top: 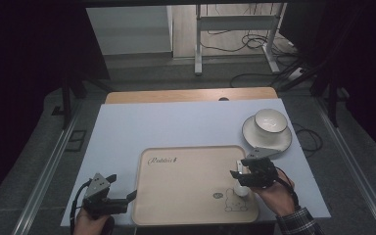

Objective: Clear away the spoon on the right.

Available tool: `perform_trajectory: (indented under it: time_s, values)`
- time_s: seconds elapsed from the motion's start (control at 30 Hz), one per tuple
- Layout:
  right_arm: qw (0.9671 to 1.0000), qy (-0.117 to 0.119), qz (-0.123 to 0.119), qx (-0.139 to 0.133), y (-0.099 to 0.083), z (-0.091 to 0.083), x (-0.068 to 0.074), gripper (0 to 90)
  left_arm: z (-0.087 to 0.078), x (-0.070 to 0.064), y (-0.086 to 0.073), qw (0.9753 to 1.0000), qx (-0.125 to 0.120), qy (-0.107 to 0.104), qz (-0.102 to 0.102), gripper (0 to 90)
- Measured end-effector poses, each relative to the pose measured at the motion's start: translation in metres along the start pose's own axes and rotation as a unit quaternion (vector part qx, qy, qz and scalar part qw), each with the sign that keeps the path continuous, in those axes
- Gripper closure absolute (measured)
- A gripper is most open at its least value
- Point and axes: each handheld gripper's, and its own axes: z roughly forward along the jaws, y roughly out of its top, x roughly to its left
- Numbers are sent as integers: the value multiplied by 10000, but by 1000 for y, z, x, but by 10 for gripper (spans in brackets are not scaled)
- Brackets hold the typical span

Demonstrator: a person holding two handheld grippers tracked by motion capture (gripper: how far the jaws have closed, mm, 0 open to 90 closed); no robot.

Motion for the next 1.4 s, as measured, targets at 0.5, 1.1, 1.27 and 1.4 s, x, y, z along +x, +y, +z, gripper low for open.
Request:
perform_trajectory:
  time_s: [0.5,1.1,1.27,1.4]
  values:
    - [9997,-112,-46,-220,-8,-10,1,280,0,1,0,10000,-4,-17,-23,56]
    - [9992,-137,-23,-364,-21,-21,3,160,0,1,0,10000,-1,-27,-25,56]
    - [9994,-125,-39,-332,-24,-23,4,125,0,1,0,10000,1,-22,-26,56]
    - [9994,-88,-24,-340,-26,-26,5,96,0,1,0,10000,4,-19,-26,56]
